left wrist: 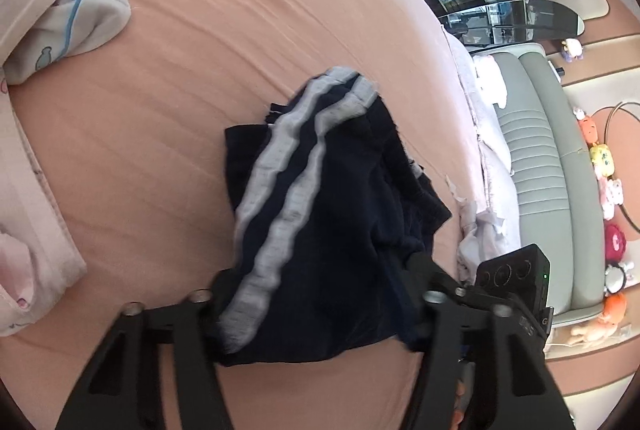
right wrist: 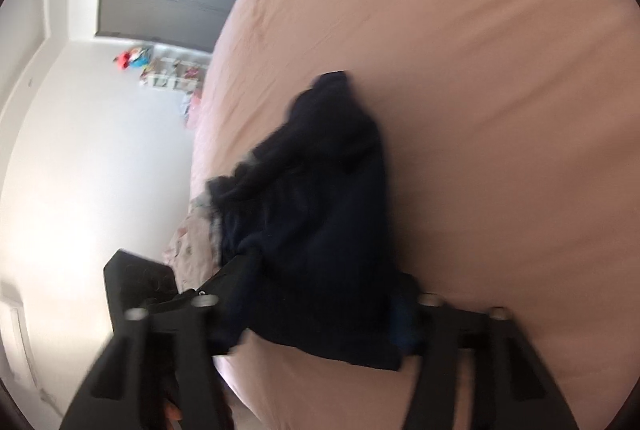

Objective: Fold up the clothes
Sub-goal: 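Grasp the folded navy pants with both grippers side by side, then carry the folded pants with both grippers and lower them onto the white garment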

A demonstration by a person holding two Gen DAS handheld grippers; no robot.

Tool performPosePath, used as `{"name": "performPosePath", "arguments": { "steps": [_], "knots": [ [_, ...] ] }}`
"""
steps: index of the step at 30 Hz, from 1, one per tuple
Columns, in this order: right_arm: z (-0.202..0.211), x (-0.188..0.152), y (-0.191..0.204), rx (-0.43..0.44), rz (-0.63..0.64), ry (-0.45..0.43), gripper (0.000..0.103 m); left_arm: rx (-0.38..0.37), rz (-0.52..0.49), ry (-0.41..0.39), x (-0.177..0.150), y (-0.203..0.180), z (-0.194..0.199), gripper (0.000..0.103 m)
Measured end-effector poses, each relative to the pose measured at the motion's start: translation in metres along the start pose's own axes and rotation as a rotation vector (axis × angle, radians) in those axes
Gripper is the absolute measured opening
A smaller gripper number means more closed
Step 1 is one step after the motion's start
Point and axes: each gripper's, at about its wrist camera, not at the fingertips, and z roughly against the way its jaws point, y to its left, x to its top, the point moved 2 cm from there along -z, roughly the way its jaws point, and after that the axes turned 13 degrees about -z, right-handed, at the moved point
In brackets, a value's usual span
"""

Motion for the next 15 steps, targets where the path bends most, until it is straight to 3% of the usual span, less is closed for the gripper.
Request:
{"name": "performPosePath", "arguments": {
  "steps": [2,8,11,15],
  "knots": [
    [0.002,0.002,-0.006,0.003,-0.036,-0.004,0.034,-0.011,0.011,0.003,0.0,-0.001,-0.001,0.041],
    [0.003,0.002,-0.009,-0.026,-0.059,-0.023,0.015,-0.018,0.018,0.02,-0.005,-0.002,0.002,0.032],
    [0.003,-0.001,-0.006,-0.045,-0.066,-0.042,0.012,0.009,-0.018,0.017,-0.006,-0.006,0.005,0.031],
    [0.005,-0.009,0.013,-0.148,0.058,-0.074,0.011,0.024,-0.048,0.009,-0.006,-0.012,0.01,0.029]
  ]
}}
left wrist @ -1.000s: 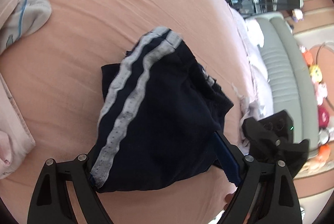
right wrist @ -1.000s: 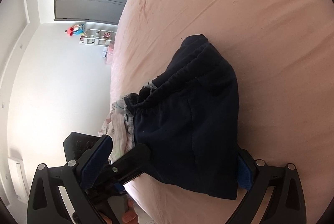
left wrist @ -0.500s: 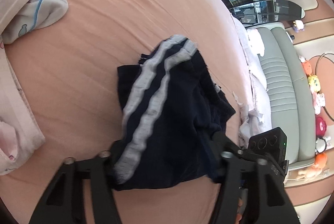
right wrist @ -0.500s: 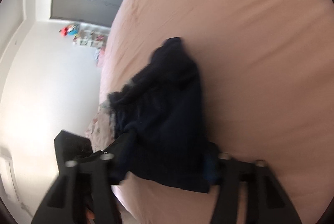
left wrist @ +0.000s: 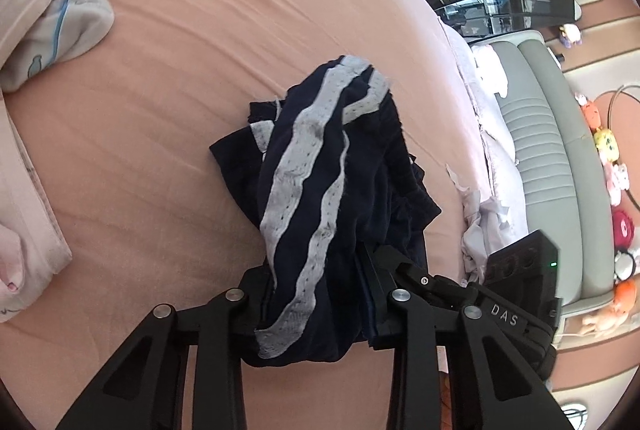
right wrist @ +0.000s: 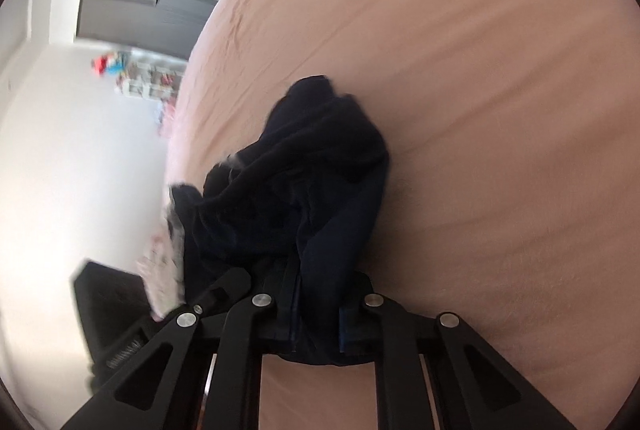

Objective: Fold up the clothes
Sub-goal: 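Carry the folded pants with both grippers and lower them onto the white garment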

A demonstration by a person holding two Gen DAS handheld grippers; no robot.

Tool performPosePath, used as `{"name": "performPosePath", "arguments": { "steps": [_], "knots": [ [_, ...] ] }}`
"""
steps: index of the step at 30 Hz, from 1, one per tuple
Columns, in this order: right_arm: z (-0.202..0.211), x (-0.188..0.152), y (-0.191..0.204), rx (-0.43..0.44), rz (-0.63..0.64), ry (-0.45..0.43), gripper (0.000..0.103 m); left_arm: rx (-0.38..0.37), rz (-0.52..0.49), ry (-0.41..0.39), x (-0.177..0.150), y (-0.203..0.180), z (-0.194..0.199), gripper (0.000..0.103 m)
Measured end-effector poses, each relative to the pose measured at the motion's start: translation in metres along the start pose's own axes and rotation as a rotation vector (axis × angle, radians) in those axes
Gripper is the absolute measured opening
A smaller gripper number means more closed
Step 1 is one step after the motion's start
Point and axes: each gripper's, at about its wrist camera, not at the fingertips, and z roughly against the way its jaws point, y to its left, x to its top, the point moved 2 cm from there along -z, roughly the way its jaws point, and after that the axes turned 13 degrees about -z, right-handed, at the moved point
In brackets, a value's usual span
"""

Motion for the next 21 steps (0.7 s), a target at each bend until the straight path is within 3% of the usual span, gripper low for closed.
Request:
{"name": "performPosePath", "arguments": {
  "steps": [4,9,15,21],
  "knots": [
    [0.004,-0.006,0.015,-0.073,0.077,-0.018,0.011,-0.012,0.0,-0.01,0.0,-0.003,0.006,0.028],
    [0.017,-0.014,0.021,-0.071,0.117,-0.036,0.011,-0.022,-0.037,-0.02,0.004,-0.014,0.012,0.028],
    [0.04,-0.025,0.041,-0.142,0.256,-0.11,0.011,-0.026,-0.091,-0.042,0.009,-0.034,0.018,0.028],
    [0.057,-0.024,0.058,-0.16,0.327,-0.174,0.011,-0.038,-0.14,-0.069,0.015,-0.051,0.026,0.028]
  ]
}}
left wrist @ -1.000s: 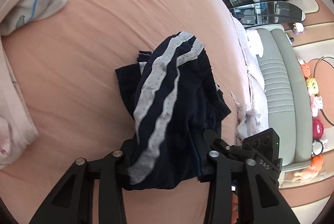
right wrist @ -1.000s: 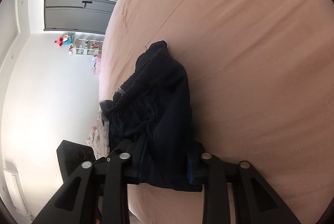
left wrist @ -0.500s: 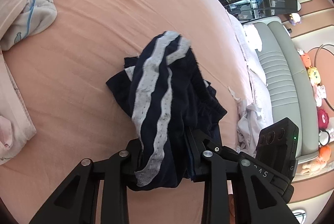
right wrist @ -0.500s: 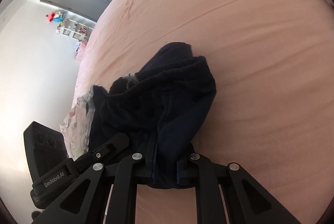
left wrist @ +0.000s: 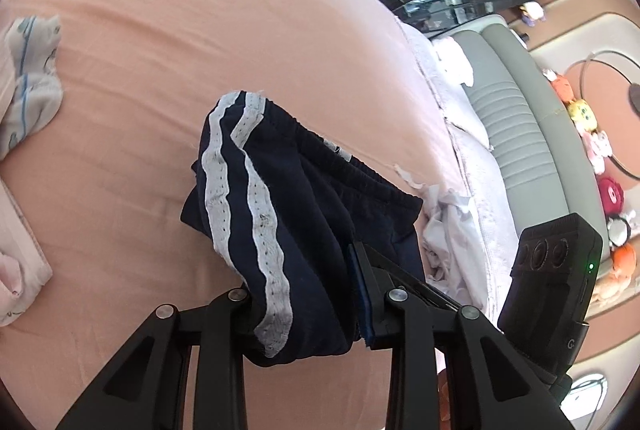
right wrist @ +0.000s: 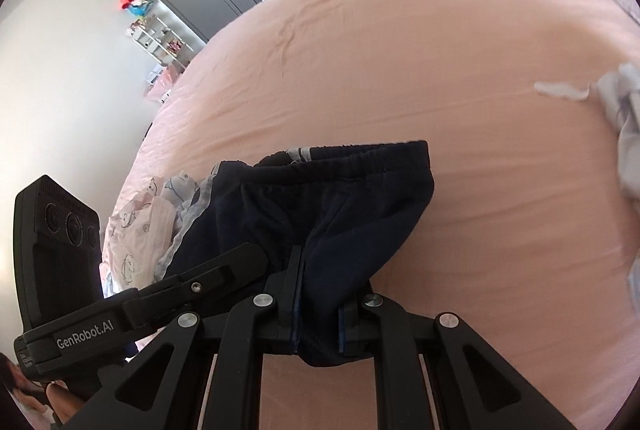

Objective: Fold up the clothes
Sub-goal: 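Carry the folded pants with both grippers and lower them onto the white garment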

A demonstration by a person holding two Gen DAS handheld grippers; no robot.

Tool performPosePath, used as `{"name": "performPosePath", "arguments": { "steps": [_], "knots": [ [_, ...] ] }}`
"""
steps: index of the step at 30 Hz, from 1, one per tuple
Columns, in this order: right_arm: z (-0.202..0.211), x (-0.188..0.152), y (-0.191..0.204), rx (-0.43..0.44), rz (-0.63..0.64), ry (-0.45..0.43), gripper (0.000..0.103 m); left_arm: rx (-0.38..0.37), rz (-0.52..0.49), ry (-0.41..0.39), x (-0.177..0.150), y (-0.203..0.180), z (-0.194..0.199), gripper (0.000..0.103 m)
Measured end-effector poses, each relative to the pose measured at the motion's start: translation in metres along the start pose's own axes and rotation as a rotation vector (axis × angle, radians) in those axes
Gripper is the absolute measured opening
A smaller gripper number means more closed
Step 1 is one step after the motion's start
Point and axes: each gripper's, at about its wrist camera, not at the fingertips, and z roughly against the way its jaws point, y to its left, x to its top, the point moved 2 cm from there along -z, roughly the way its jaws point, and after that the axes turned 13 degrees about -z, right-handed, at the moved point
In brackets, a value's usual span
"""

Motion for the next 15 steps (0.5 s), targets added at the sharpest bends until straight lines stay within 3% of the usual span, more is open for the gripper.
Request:
{"name": "performPosePath", "arguments": {
  "steps": [9,15],
  "knots": [
    [0.037,0.02,0.002,-0.017,-0.018,-0.102,0.011,-0.064,-0.098,-0.022,0.017,-0.049,-0.002,0.028],
    [0.092,0.03,-0.014,-0.054,-0.012,-0.205,0.011,-0.128,-0.193,-0.017,0.03,-0.102,-0.012,0.028]
  ]
}}
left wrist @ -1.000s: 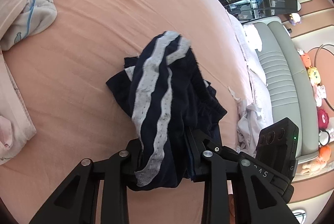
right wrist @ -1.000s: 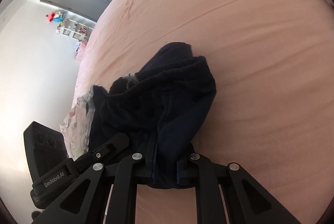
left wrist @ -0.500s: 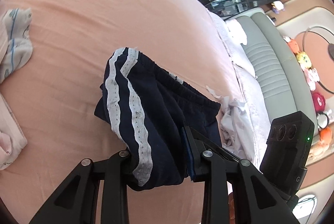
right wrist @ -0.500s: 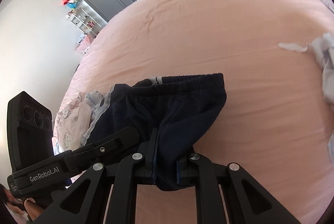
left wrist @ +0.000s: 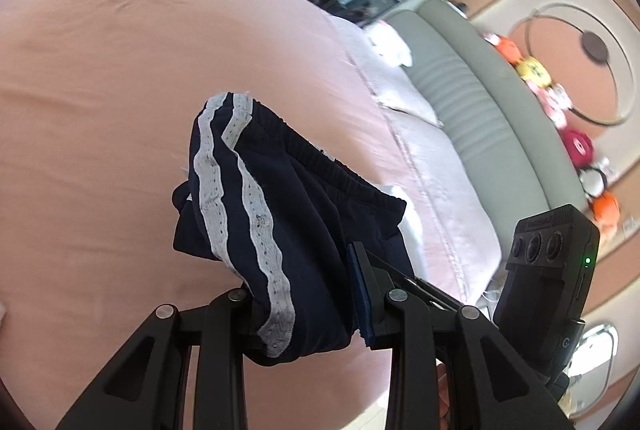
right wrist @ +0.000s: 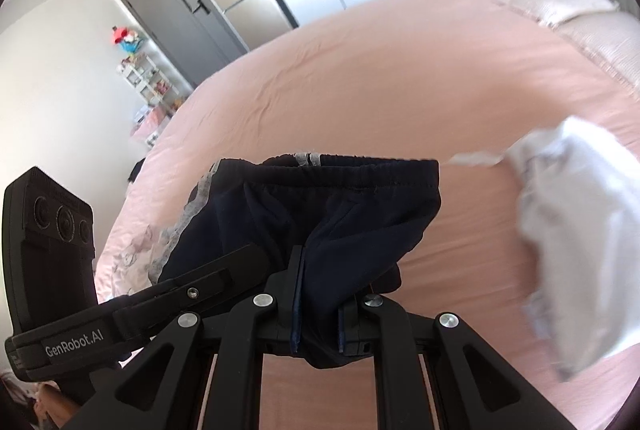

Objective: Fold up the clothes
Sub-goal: 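Carry the folded pants with both grippers and lower them onto the white garment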

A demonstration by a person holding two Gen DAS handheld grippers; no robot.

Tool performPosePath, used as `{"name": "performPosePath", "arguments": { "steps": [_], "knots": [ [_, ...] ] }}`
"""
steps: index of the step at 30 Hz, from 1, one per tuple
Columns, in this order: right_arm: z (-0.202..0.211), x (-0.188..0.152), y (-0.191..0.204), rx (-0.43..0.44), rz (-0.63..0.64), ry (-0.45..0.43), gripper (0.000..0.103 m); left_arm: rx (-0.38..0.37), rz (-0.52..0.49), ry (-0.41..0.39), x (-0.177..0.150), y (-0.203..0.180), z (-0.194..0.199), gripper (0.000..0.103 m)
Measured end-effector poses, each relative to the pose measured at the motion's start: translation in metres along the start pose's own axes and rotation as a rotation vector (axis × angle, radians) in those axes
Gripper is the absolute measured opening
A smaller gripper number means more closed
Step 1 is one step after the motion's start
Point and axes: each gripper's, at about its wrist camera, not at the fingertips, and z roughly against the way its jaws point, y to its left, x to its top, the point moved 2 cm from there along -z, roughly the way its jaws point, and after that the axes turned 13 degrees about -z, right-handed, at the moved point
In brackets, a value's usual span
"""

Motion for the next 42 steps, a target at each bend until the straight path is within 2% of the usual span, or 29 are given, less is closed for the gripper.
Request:
{"name": "performPosePath", "arguments": {
  "steps": [9,14,21,24,29,35,38,42],
  "knots": [
    [0.077,0.032,-0.044,-0.06,-0.051,-0.133,0.011,-0.112,-0.11,0.026,0.032,-0.074,-0.043,0.028],
    [0.117,0.049,-0.064,-0.126,-0.049,-0.19,0.011,-0.176,-0.167,0.039,0.046,-0.114,-0.066,0.028],
    [0.163,0.064,-0.089,-0.236,-0.024,-0.246,0.011,-0.255,-0.226,0.049,0.042,-0.154,-0.091,0.027],
    [0.17,0.068,-0.104,-0.275,-0.02,-0.248,0.011,-0.245,-0.27,0.056,0.036,-0.166,-0.103,0.027],
    [0.164,0.061,-0.124,-0.283,-0.05,-0.221,0.011,-0.229,-0.291,0.088,0.025,-0.165,-0.123,0.027],
    [0.132,0.057,-0.141,-0.296,-0.054,-0.182,0.011,-0.173,-0.353,0.097,0.012,-0.153,-0.138,0.027],
    [0.12,0.053,-0.154,-0.28,-0.109,-0.152,0.011,-0.142,-0.361,0.116,0.004,-0.144,-0.148,0.027],
    [0.105,0.053,-0.174,-0.324,-0.138,-0.124,0.011,-0.102,-0.367,0.144,-0.009,-0.131,-0.157,0.027]
  ]
}}
